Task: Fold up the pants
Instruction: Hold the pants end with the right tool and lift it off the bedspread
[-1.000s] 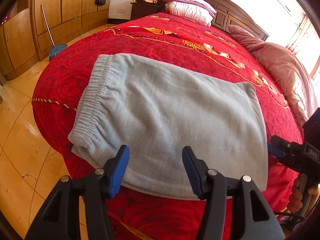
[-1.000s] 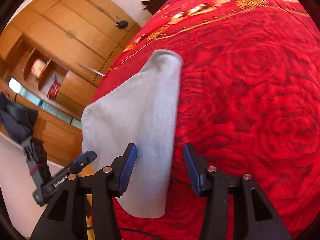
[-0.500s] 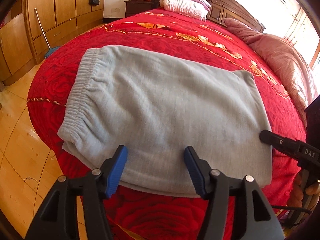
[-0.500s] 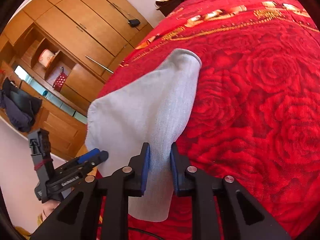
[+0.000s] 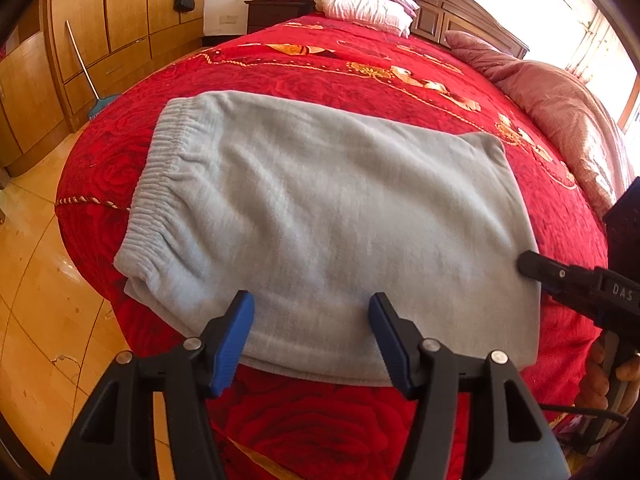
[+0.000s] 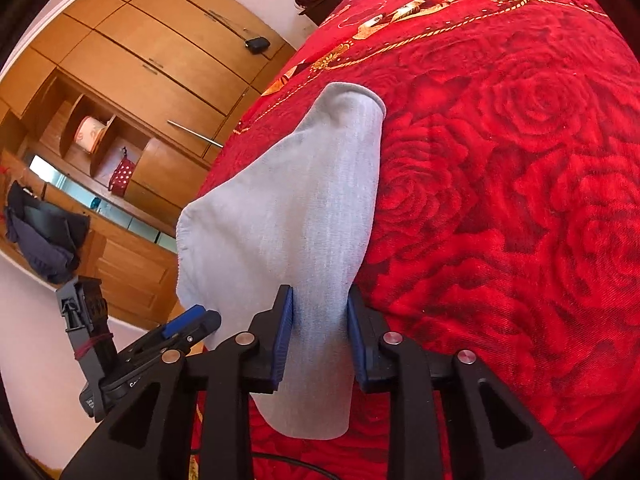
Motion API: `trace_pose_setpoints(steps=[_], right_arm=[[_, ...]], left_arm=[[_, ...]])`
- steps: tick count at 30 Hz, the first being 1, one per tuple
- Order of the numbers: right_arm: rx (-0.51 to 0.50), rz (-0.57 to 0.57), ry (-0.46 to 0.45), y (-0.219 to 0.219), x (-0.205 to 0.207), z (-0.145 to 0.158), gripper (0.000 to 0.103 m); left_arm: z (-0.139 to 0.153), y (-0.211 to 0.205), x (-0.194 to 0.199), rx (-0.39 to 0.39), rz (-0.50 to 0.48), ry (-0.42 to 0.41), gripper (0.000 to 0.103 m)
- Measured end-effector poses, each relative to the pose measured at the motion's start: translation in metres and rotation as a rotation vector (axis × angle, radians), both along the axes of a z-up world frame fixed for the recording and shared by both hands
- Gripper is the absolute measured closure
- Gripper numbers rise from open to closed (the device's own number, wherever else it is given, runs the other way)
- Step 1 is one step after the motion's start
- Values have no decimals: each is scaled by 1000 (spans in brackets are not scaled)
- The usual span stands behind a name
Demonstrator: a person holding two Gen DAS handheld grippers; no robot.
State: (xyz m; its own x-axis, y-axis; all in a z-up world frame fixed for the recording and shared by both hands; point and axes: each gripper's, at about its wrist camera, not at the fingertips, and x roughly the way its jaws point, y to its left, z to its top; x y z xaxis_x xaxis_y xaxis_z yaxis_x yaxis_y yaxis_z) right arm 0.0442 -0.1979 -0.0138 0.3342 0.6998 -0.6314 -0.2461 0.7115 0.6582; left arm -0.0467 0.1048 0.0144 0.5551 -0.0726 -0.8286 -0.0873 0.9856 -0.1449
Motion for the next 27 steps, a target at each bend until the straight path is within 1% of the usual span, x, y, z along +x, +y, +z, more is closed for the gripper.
trace_pose_setpoints(steps=[8,14,18,20,23,26,27], right_arm=[[-15,-5,-2,0,-1,0,76],[-27,-10,-2,8,-3,1,72],[-30,-6,-5,10,-2,0,69],[-31,-4,-7,12,-2,0,69],[-37,2,-22,13,-2,0,69],[-38,4,-37,14,-3,1,81],[-28,1,-37,13,-3,1,83]], left_arm=[[-1,0,-2,-8,-1,-2,40],[0,2,-6,-32,0,-3,39],[7,-2,-11,-48,-23,-19,39],[10,-7,-13,-34,-44,-32,37],[4,-13,-11,-8,-53,-12,36],[-2,-14,-11,-13,-49,-3,35],[-2,-14,-11,-12,-51,-5,33]])
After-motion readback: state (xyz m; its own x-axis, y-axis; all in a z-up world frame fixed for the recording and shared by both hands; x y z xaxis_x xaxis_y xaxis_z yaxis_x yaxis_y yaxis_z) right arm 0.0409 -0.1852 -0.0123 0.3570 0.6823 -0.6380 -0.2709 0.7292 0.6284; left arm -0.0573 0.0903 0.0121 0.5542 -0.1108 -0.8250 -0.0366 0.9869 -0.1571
